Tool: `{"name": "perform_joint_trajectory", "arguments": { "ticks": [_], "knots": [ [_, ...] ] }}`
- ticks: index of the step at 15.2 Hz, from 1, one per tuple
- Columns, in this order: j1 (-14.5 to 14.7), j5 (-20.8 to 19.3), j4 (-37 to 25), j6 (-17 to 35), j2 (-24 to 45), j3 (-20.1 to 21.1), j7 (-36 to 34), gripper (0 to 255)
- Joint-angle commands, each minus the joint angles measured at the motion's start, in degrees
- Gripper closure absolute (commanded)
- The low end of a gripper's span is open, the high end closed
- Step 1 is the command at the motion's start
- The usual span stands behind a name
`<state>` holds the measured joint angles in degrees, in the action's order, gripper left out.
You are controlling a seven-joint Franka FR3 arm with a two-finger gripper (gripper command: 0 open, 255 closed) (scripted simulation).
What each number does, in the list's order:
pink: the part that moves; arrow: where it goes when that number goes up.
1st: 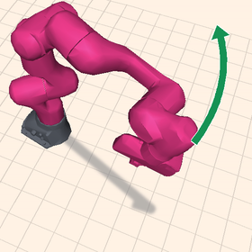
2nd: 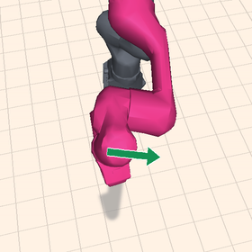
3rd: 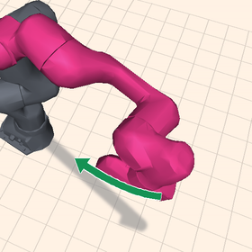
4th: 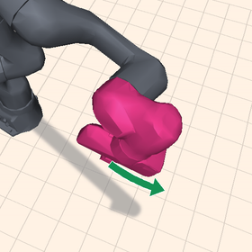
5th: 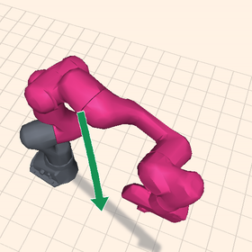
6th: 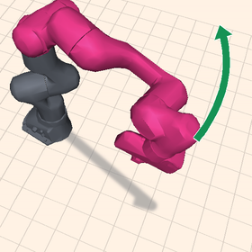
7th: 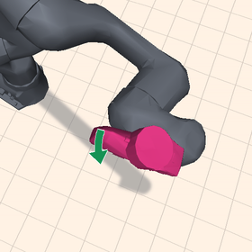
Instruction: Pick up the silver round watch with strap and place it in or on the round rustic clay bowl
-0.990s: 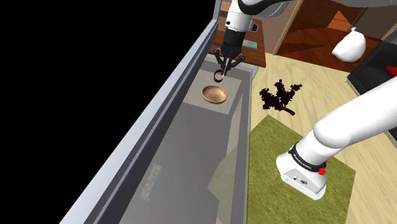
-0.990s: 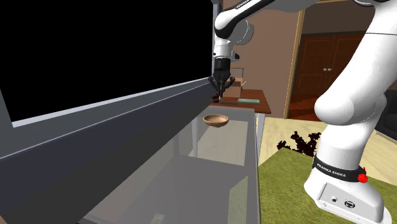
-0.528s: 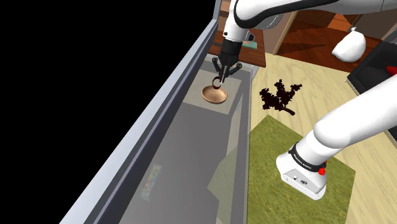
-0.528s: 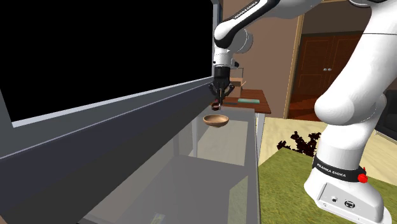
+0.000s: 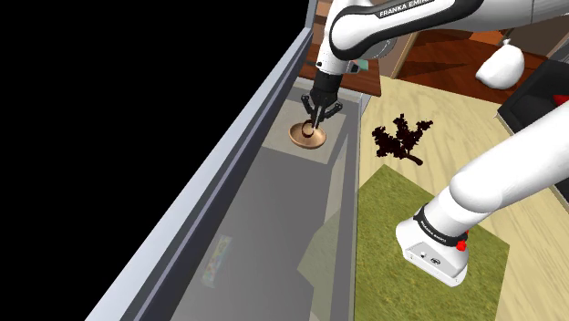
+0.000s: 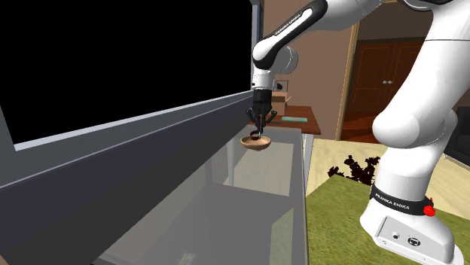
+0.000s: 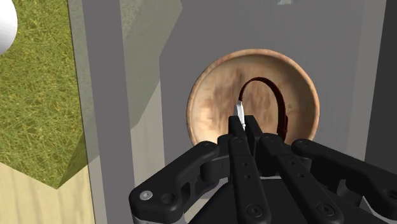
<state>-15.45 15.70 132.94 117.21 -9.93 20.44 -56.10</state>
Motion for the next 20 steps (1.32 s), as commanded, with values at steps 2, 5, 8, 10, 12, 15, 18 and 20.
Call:
{"name": "perform_joint_trajectory", "arguments": {
  "ticks": [2, 5, 8, 10, 12, 15, 18, 20],
  "knots": [
    [0.00, -0.03, 0.07, 0.32, 0.22, 0.03, 0.01, 255],
    [0.00, -0.03, 0.07, 0.32, 0.22, 0.03, 0.01, 255],
    [0.00, -0.03, 0.07, 0.31, 0.21, 0.03, 0.01, 0],
    [0.00, -0.03, 0.07, 0.31, 0.21, 0.03, 0.01, 0],
    [0.00, -0.03, 0.07, 0.31, 0.21, 0.03, 0.01, 0],
    [-0.38, -0.33, -2.65, -3.69, -1.02, -0.60, 0.01, 0],
    [-0.70, -0.64, -5.33, -7.22, -1.83, -1.16, -0.03, 0],
    [-0.70, -0.64, -5.32, -7.22, -1.83, -1.16, -0.03, 0]
  ]
}}
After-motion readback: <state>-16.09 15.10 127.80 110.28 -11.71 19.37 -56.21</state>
